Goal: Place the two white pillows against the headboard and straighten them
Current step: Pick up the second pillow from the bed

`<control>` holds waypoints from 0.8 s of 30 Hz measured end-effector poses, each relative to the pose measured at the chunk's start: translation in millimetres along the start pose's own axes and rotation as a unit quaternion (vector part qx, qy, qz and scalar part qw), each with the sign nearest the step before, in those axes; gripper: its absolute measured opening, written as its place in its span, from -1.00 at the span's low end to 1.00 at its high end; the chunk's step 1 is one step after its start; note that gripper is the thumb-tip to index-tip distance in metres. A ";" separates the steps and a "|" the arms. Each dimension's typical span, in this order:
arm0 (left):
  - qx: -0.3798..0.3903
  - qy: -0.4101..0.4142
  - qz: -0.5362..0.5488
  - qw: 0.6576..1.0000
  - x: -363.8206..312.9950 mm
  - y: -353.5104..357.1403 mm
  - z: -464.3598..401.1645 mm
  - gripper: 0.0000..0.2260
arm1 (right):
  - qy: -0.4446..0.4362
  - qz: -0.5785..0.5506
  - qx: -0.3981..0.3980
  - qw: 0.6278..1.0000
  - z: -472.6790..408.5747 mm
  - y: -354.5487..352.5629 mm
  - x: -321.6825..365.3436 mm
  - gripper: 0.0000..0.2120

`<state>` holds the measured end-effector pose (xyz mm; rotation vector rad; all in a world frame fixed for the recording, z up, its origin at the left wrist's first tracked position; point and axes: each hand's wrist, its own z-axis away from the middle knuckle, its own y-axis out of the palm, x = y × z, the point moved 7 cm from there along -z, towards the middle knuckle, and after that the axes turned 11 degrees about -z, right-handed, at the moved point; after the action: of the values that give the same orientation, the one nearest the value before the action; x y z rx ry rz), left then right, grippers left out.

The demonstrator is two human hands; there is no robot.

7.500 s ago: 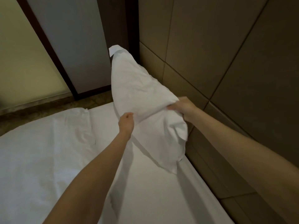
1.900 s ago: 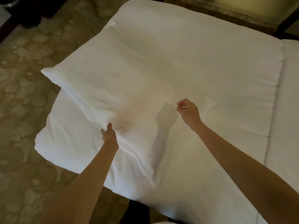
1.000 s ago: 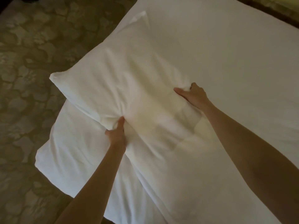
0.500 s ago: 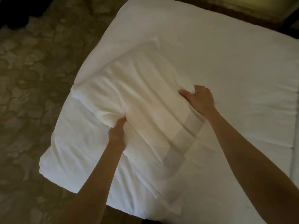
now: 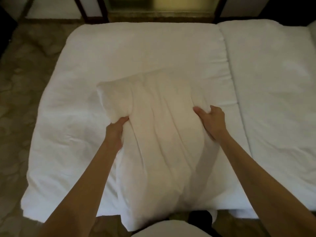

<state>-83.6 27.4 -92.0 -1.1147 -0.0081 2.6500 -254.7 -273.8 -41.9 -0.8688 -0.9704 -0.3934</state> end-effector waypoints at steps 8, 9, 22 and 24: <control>0.068 0.084 -0.052 0.993 32.7 148.4 103.8 -0.63 | 0.024 -0.103 -0.101 0.989 53.2 -187.6 -101.5 -0.45; 0.067 0.085 -0.053 0.993 38.9 158.4 111.2 -0.65 | 0.024 -0.105 -0.104 0.989 55.9 -200.7 -110.4 -0.45; 0.114 0.124 -0.078 0.983 100.6 339.1 224.4 -0.69 | 0.003 -0.135 -0.182 0.974 76.9 -420.1 -196.6 -0.57; 0.131 0.131 -0.077 0.980 98.5 364.0 230.2 -0.68 | -0.007 -0.136 -0.196 0.971 70.6 -445.6 -199.7 -0.56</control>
<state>-399.0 -277.2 -37.9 -1.3013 0.2862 2.2720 -686.3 -506.1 14.5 -1.0974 -1.0451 -0.8353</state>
